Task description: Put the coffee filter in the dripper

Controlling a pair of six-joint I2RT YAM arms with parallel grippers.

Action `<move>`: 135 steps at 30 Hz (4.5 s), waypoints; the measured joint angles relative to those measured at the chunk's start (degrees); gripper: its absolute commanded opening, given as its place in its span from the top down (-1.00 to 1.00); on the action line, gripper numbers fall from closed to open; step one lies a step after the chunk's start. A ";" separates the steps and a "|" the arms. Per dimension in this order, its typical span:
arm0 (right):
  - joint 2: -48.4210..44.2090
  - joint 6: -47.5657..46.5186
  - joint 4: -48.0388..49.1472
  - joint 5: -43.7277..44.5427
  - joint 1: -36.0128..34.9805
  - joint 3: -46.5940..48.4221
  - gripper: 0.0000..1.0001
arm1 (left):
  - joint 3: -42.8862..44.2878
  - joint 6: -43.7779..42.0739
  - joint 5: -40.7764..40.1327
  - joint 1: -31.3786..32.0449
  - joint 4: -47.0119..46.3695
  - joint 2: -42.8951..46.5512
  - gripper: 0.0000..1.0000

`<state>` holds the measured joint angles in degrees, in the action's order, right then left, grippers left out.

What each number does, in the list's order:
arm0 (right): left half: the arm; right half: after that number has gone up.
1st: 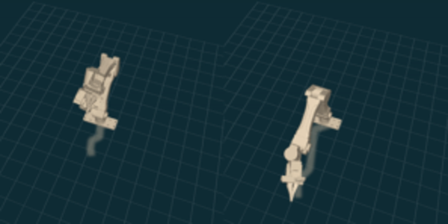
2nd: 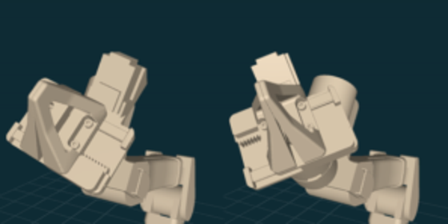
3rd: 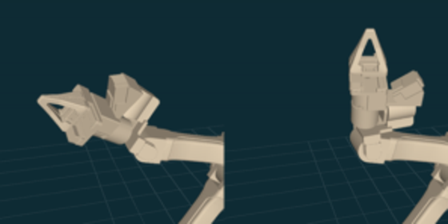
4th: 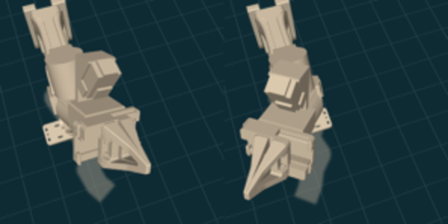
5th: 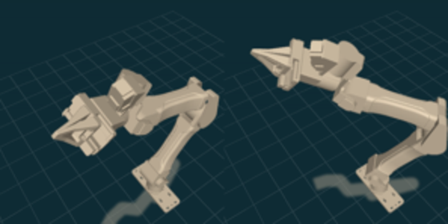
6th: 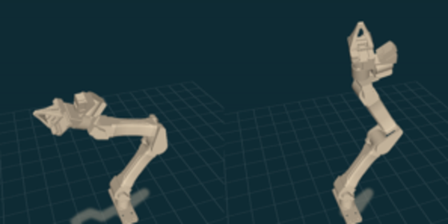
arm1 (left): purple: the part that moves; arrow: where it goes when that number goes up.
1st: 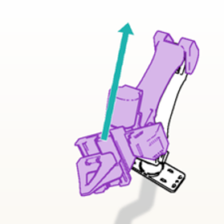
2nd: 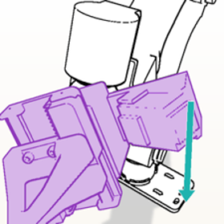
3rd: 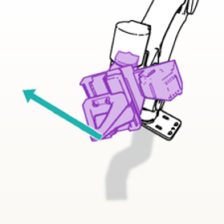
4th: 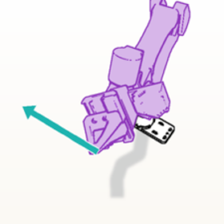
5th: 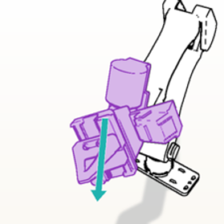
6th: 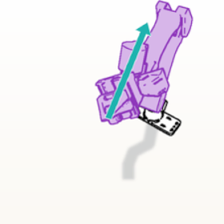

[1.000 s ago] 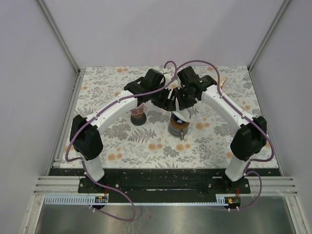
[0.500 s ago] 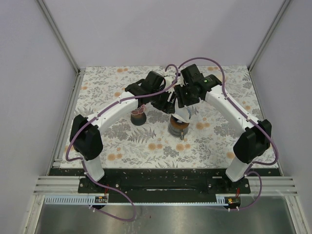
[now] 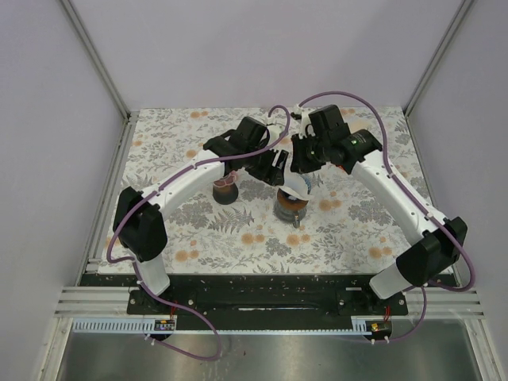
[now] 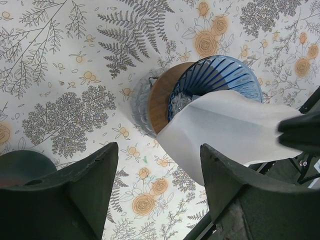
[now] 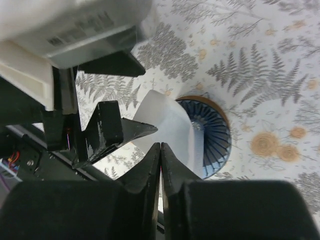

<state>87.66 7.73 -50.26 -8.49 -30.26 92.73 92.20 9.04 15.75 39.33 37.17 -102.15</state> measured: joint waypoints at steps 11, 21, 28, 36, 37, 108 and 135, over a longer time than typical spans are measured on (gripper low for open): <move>2.49 3.06 2.19 -4.02 -0.07 -7.89 1.00 | -0.04 0.33 -0.31 -0.02 0.17 0.00 -0.40; 6.32 3.67 3.10 -0.48 -0.07 -8.22 1.00 | -0.96 0.20 -1.77 -0.39 1.33 0.20 -0.43; 8.87 3.65 2.32 2.67 -0.07 -9.20 1.00 | -0.37 -0.22 -1.46 -0.07 0.35 1.22 -0.47; 8.98 3.67 2.29 4.63 -0.24 -9.38 1.00 | 1.25 0.04 0.07 -1.79 0.63 1.33 -0.52; 9.09 3.67 2.29 5.09 -0.44 -9.38 1.00 | 1.66 0.09 0.33 -2.21 0.61 1.36 -0.53; 8.81 0.98 -2.67 15.04 -6.54 1.70 0.10 | -0.09 5.38 5.18 -4.35 0.81 6.32 -0.43; 2.89 9.49 1.16 13.40 -0.83 -11.69 -0.50 | 0.04 3.87 5.44 -4.31 0.79 6.34 -0.43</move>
<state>90.54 17.21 -49.10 4.91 -31.09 81.03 92.25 12.91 21.19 35.03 37.95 -95.81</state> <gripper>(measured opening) 0.813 0.720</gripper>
